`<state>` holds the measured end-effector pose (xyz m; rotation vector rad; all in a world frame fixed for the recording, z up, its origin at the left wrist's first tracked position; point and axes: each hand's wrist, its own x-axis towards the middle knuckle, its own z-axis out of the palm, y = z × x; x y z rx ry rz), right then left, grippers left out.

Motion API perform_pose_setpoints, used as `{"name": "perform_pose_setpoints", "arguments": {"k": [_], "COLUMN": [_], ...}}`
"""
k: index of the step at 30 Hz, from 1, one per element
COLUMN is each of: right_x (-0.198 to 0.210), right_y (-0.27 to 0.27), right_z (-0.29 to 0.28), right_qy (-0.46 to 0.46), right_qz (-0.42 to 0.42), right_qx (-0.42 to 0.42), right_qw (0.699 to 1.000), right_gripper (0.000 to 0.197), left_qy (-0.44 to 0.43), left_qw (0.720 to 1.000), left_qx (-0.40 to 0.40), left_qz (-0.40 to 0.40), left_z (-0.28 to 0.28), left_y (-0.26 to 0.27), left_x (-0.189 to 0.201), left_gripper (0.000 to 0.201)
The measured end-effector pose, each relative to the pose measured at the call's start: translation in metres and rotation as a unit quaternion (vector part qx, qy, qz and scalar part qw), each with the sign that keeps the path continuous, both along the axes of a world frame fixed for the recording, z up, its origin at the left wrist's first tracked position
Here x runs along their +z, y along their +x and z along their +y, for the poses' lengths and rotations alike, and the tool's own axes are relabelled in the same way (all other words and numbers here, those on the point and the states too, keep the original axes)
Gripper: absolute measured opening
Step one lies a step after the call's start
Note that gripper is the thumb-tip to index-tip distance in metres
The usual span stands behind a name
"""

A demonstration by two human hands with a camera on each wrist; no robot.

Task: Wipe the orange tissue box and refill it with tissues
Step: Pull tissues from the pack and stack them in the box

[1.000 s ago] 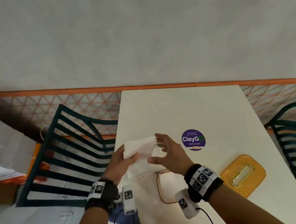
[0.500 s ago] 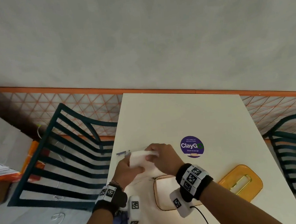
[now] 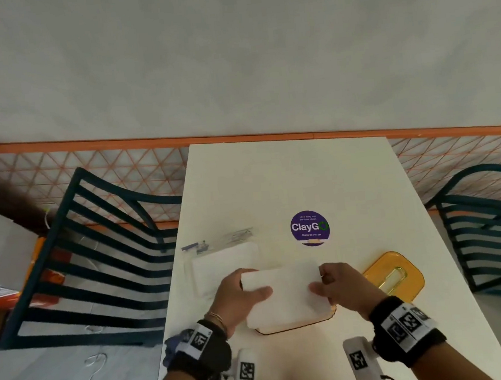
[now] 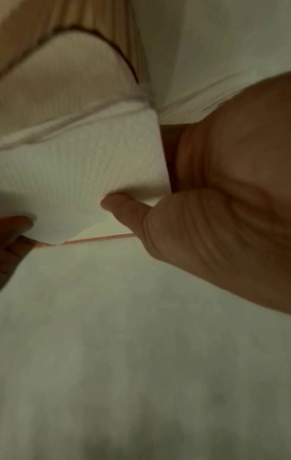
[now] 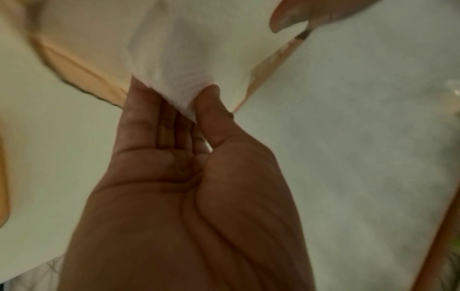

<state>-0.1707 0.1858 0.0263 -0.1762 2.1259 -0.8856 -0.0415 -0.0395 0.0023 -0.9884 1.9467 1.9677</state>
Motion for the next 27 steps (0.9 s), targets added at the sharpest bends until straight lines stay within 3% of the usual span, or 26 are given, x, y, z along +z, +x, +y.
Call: {"name": "perform_pose_setpoints", "arguments": {"k": [5,11,14,17,20,23,25,27], "right_x": [-0.017,-0.017,-0.018,-0.015,-0.009,-0.012,-0.018,-0.025], "right_y": [0.007,0.009,0.009,0.01,0.01,0.013,0.016,0.02], "right_z": [-0.002,-0.012,-0.017,-0.02,-0.018,-0.015,-0.016,-0.017], "right_qy": [0.123,0.171,0.196,0.225,0.242,0.238,0.237,0.24], "right_qz": [0.116,0.155,0.163,0.186,0.244,0.276,0.279,0.284], "right_qx": [0.048,0.078,0.097,0.109,0.105,0.133,0.167,0.189], "right_qw": [0.984,0.97,0.962,0.95,0.933,0.922,0.916,0.909], "right_gripper": [0.021,0.019,0.028,0.04,0.032,0.025,0.027,0.031], "left_qy": [-0.184,-0.26,-0.322,-0.38,-0.442,-0.461,-0.445,-0.443], "left_qw": [0.979,0.957,0.934,0.909,0.878,0.859,0.85,0.823], "left_qx": [-0.074,-0.116,-0.139,-0.153,-0.174,-0.223,-0.282,-0.356], "left_qz": [-0.041,-0.051,-0.071,-0.076,-0.057,-0.009,0.022,0.015], "left_z": [0.021,0.036,0.041,0.044,0.043,0.046,0.05,0.052], "left_y": [-0.001,-0.002,-0.003,-0.004,-0.004,-0.007,-0.012,-0.016], "left_x": [-0.003,-0.003,-0.001,0.004,0.012,0.012,0.009,0.003], "left_gripper": [0.061,0.065,0.067,0.057,0.04,0.032,0.034,0.041]}}
